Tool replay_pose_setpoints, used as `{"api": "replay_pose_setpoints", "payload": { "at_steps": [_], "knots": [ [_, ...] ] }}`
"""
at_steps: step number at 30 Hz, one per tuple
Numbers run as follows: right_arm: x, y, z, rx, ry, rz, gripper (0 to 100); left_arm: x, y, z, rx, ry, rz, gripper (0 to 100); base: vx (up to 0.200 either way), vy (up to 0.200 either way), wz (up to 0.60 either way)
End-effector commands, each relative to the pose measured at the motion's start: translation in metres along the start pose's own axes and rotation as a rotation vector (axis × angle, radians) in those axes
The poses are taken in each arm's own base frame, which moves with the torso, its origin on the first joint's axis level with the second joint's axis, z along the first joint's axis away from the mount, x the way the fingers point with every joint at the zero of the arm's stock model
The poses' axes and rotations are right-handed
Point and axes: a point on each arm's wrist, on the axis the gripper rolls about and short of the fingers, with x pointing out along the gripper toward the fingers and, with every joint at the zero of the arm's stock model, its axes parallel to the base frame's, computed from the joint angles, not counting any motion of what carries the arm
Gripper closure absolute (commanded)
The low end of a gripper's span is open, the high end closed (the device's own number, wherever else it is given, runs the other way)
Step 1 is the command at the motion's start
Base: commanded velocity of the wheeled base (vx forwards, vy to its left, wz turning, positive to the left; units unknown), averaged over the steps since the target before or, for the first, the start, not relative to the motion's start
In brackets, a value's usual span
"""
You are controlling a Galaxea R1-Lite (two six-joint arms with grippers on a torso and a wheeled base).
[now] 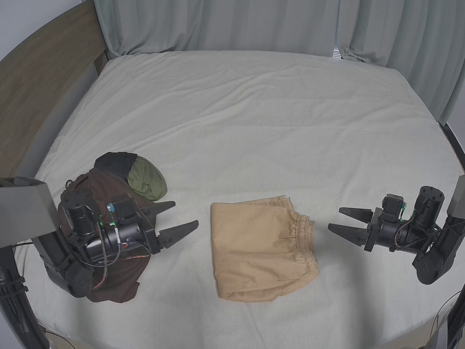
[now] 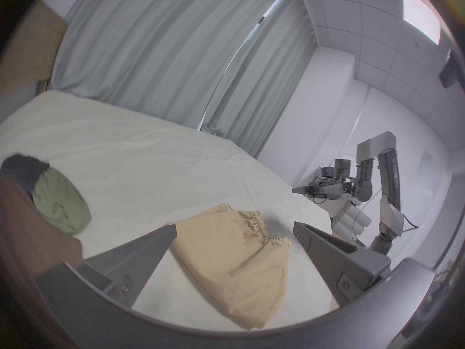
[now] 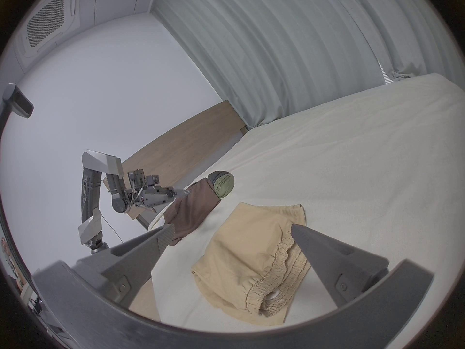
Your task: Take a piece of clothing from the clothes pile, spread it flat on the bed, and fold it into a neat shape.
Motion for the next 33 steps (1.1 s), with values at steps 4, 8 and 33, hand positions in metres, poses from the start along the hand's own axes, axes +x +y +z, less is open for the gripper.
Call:
{"api": "replay_pose_setpoints", "payload": {
  "at_steps": [4, 8, 33],
  "knots": [
    [0.004, -0.008, -0.015, 0.005, 0.042, -0.009, 0, -0.039, -0.003, 0.044, 0.122, -0.111, 0.001, 0, 0.0, 0.0, 0.0],
    [0.005, -0.011, -0.022, 0.026, 0.061, -0.015, 0, -0.05, -0.012, 0.044, 0.118, -0.101, -0.018, 0, 0.0, 0.0, 0.0],
    [0.029, -0.031, -0.1, 0.226, 0.263, -0.154, 0, -0.085, -0.009, 0.018, 0.288, -0.01, -0.001, 0, 0.0, 0.0, 0.0]
  ]
}}
